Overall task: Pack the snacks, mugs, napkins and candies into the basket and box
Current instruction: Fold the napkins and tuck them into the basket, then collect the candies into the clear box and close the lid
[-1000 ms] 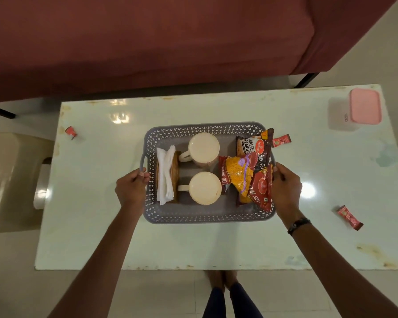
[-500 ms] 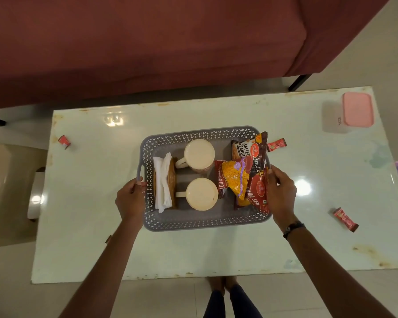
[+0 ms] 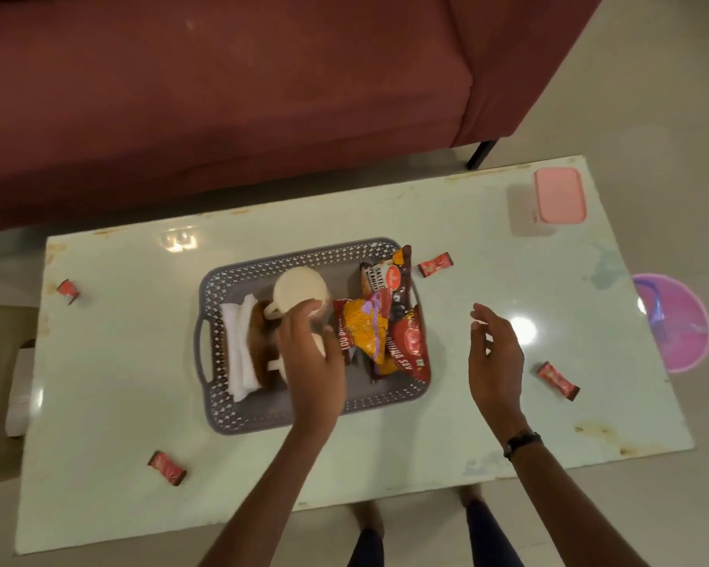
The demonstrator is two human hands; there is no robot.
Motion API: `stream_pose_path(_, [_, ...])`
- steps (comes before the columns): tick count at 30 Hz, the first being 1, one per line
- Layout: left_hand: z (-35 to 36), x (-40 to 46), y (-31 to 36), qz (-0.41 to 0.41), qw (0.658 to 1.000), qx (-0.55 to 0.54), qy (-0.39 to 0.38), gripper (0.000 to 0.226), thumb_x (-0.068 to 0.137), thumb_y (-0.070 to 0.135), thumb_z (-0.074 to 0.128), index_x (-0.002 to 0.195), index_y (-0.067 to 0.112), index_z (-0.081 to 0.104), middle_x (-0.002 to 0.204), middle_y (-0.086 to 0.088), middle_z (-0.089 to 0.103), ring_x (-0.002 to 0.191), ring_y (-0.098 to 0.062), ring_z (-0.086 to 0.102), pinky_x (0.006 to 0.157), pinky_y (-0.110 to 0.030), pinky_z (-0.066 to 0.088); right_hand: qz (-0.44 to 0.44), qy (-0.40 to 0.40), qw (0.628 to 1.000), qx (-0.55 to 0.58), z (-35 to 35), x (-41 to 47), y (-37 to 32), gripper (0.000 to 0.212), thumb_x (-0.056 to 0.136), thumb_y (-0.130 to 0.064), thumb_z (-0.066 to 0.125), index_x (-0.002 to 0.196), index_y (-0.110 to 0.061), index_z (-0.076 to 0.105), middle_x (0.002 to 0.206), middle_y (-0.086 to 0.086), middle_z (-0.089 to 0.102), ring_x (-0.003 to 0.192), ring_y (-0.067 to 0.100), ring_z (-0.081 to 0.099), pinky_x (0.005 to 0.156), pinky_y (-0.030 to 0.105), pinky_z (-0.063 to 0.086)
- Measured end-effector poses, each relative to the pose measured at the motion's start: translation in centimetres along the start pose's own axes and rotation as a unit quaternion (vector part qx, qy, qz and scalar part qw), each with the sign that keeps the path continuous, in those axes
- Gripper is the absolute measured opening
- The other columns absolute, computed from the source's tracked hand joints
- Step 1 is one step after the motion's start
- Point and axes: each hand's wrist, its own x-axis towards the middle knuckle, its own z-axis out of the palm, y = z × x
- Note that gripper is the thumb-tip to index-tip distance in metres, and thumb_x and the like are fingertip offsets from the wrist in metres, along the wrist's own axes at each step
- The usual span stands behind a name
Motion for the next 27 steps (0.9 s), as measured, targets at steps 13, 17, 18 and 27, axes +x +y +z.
stream_pose_path(13, [20.1, -0.3, 13.2, -0.095, 0.964, -0.155, -0.195, 0.030, 0.090, 0.004, 0.048, 0.117, 0.017, 0.052, 0.125, 0.006, 0.054, 0.111, -0.009, 0.051, 0.076, -0.008, 0.039, -0.097, 0.022, 0.984, -0.149, -7.7, 19.1, 6.3, 0.049, 0.093, -0.021, 0.052, 0.136, -0.003, 0.039, 0.139, 0.019, 0.043, 0.126, 0.034, 0.043, 0.105, 0.040, 0.039])
stream_pose_path(17, [23.4, 0.3, 14.8, -0.146, 0.954, -0.163, -0.204, 0.029, 0.091, 0.006, 0.049, 0.119, 0.017, 0.052, 0.128, 0.005, 0.055, 0.110, -0.007, 0.051, 0.084, -0.016, 0.039, -0.091, -0.021, 0.971, -0.222, -6.5, 25.2, 6.7, 0.068, 0.090, -0.043, 0.053, 0.146, -0.013, 0.026, 0.153, 0.022, 0.023, 0.139, 0.039, 0.025, 0.109, 0.048, 0.032])
stream_pose_path(18, [24.0, 0.4, 15.0, -0.156, 0.951, -0.167, -0.207, 0.029, 0.092, 0.007, 0.049, 0.119, 0.017, 0.052, 0.129, 0.005, 0.054, 0.110, -0.006, 0.050, 0.086, -0.018, 0.039, -0.087, -0.037, 0.967, -0.235, -6.1, 26.4, 6.6, 0.071, 0.089, -0.047, 0.053, 0.146, -0.017, 0.025, 0.154, 0.021, 0.019, 0.140, 0.039, 0.022, 0.109, 0.049, 0.034])
stream_pose_path(27, [26.3, 0.7, 14.5, -0.241, 0.927, -0.199, -0.208, 0.028, 0.093, 0.011, 0.049, 0.120, 0.020, 0.052, 0.128, 0.004, 0.054, 0.117, -0.015, 0.052, 0.099, -0.033, 0.047, -0.120, -0.063, 0.960, -0.244, -5.3, 25.7, 7.3, 0.060, 0.086, -0.043, 0.059, 0.139, -0.022, 0.040, 0.155, 0.016, 0.022, 0.135, 0.036, 0.036, 0.094, 0.046, 0.050])
